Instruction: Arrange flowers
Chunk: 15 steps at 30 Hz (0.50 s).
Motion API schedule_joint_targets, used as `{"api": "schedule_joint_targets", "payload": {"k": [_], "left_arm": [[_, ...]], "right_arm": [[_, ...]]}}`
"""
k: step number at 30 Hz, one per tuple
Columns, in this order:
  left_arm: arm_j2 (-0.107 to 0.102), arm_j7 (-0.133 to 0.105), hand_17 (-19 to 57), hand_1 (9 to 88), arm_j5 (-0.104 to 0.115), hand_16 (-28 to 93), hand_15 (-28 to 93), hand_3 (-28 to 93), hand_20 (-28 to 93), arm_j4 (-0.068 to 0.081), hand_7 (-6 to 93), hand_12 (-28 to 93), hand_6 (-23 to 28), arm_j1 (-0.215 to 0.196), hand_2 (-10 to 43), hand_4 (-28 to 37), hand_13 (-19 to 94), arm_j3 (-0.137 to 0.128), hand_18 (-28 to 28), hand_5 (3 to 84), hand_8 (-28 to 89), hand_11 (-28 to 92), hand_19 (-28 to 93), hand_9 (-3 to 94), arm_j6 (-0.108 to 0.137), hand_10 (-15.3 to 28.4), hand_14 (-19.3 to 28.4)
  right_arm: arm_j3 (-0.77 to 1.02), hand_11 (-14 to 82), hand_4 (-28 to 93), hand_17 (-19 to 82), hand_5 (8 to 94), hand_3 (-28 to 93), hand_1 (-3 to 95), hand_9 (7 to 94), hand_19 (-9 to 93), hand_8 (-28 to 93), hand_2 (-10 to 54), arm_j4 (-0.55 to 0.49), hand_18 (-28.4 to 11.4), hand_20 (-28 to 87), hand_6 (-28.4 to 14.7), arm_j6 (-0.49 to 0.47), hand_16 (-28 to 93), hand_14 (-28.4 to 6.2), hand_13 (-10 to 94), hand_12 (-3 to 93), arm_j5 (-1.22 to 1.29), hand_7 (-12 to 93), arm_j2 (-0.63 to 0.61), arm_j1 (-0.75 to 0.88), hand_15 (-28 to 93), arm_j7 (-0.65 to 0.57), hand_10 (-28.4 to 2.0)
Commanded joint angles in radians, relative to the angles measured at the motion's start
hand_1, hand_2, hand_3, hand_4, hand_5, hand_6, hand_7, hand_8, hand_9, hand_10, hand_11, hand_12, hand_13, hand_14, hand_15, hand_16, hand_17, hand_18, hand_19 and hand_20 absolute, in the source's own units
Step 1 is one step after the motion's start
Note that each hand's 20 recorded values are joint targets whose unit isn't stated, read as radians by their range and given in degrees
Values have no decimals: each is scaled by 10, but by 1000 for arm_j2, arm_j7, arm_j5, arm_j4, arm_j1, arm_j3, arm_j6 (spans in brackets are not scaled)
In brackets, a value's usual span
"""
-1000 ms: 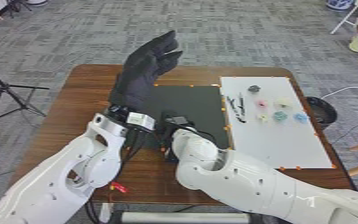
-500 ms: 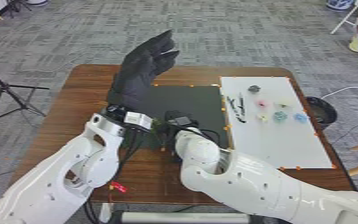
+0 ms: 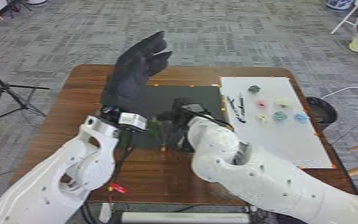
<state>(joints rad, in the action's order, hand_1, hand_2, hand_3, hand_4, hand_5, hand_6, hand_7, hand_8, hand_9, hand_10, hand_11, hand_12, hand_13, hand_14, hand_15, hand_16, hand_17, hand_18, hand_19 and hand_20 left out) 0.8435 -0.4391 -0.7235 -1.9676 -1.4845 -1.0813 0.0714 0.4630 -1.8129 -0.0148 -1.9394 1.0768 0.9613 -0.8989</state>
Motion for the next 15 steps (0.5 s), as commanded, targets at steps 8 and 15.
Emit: {"api": "schedule_joint_targets", "payload": {"k": [8,15], "left_arm": [[-30,52,-95,280,5,62,261,653,119,-62,158,195,28,-280,-14,-236,199,-160,201,314,-72,195,384,239,69,117,138],[-27,55,-95,280,6,61,261,652,119,-64,159,196,28,-330,-13,-235,199,-201,200,315,-73,196,383,239,92,118,138]], "right_arm": [[205,556,-282,499,769,629,276,815,932,-84,-95,-87,-203,708,-16,8,388,-74,774,395,-24,381,-462,141,835,19,-109],[102,555,-283,504,771,464,336,820,932,-88,-95,46,-204,708,-14,23,393,-68,780,397,-66,388,-393,62,830,12,-105]]}}
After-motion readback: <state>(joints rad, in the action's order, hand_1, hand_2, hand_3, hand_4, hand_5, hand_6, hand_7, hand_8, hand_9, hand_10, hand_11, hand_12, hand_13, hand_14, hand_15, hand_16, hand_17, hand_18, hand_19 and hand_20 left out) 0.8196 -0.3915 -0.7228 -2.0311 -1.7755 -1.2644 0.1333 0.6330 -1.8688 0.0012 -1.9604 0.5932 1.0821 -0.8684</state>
